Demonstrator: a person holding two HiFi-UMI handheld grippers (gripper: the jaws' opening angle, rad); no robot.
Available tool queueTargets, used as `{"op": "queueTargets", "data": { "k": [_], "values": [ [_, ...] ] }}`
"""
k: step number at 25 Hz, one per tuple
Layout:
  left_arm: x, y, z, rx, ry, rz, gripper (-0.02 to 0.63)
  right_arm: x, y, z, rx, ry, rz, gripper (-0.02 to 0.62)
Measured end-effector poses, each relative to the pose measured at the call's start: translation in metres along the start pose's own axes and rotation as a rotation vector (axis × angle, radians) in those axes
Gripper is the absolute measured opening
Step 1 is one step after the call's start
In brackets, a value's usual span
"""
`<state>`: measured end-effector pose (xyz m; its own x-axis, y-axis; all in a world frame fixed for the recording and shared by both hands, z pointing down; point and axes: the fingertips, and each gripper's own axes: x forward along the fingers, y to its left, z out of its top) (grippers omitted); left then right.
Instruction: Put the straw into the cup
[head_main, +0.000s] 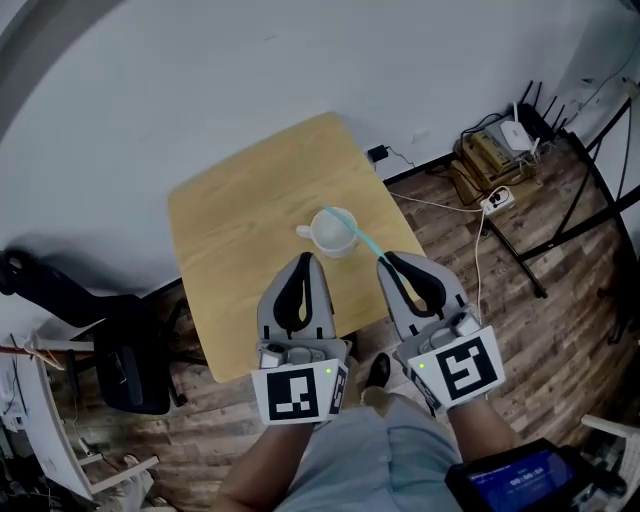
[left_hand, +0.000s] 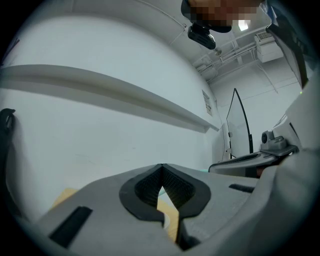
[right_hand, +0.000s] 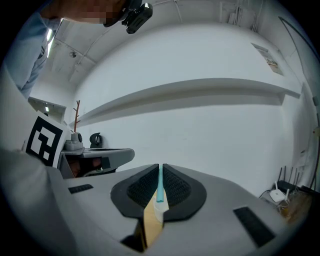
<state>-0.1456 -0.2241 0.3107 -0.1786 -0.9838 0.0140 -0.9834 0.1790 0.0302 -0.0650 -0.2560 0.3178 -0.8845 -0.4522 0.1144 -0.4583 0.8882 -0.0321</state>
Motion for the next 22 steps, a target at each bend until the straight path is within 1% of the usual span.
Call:
{"op": "queueTargets", "data": {
  "k": [5,9,14,17,22],
  "values": [
    [0.010,0.005,-0.027,-0.020,0.052,-0.015,-0.003,0.011,-0.001,-0.031,0.043,0.066,-0.008,0.023],
    [0.020,0.013,-0.046,-0.029,0.086,-0.020,-0.003,0.021,-0.009,-0.057,0.026,0.129,-0.007,0.023],
    [0.035,0.025,-0.073,-0.047,0.138,-0.020,-0.003,0.040,-0.016,-0.084,0.068,0.179,-0.012,0.023],
    [0.039,0.033,-0.090,-0.058,0.173,-0.023,-0.003,0.050,-0.016,-0.098,0.113,0.201,-0.024,0.023],
    [0.053,0.045,-0.117,-0.064,0.212,-0.028,-0.003,0.065,-0.020,-0.126,0.117,0.249,-0.023,0.025]
  ]
}}
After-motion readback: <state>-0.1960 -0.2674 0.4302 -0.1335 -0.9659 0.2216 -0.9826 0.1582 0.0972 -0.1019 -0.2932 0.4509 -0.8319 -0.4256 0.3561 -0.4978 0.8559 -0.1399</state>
